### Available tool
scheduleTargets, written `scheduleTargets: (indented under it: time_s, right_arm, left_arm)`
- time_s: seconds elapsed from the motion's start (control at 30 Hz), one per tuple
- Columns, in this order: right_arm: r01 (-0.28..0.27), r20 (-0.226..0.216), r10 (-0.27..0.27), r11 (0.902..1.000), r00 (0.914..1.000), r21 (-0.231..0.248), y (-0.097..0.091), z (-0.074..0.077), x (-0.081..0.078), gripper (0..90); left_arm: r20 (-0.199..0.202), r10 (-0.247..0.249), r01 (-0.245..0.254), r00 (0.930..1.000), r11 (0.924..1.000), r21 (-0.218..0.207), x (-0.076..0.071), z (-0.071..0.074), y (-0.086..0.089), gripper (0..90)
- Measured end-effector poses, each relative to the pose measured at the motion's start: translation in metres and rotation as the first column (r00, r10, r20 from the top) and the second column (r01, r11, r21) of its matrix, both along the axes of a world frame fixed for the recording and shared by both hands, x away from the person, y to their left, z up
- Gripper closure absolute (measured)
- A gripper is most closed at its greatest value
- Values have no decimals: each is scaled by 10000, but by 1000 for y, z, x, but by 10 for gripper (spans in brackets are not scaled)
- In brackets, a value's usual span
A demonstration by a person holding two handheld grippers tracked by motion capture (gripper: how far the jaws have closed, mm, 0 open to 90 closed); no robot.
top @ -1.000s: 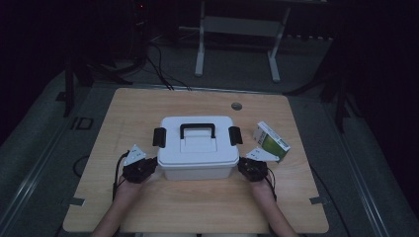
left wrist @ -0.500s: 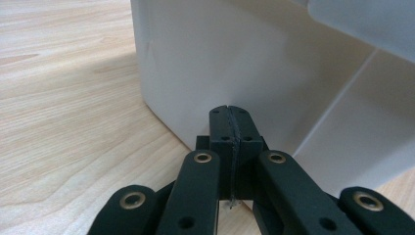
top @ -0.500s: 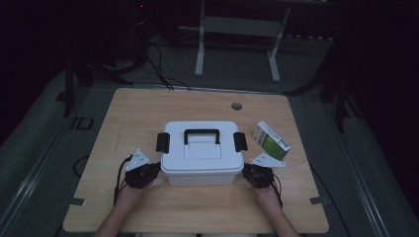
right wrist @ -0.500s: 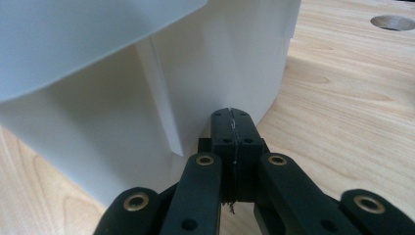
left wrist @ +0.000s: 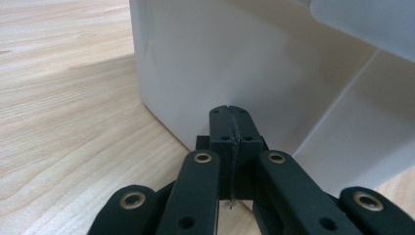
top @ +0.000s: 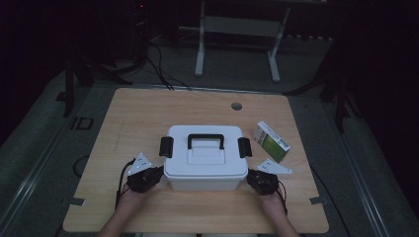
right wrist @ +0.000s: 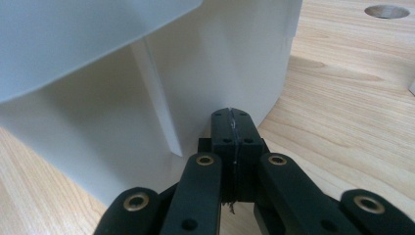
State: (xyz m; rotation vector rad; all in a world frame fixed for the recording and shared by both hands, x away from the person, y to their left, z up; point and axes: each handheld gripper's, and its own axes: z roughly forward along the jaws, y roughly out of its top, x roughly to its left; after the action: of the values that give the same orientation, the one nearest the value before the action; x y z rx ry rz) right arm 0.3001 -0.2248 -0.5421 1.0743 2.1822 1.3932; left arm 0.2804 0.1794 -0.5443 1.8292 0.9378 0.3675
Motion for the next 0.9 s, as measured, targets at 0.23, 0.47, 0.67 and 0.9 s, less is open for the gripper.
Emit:
scheduleTargets:
  time_s: [0.23, 0.47, 0.67, 0.9]
  right_arm:
    - [-41, 2, 41, 10000, 10000, -7, -6, 0, -9, 900]
    - [-46, -45, 46, 9999, 10000, 89, -10, 0, -17, 900]
    - [-77, -28, 77, 9999, 10000, 75, -12, 0, -21, 900]
    - [-175, -100, 177, 9997, 9998, 151, -16, 0, -26, 900]
  left_arm:
    - [-66, -166, 166, 9998, 9999, 5, -3, 1, -3, 898]
    - [-59, -265, 265, 9996, 9996, -97, -8, 0, -6, 899]
    - [-77, -307, 306, 9995, 9995, -83, -10, 0, -7, 899]
    - [-139, -469, 468, 9988, 9989, -50, -15, 1, -8, 899]
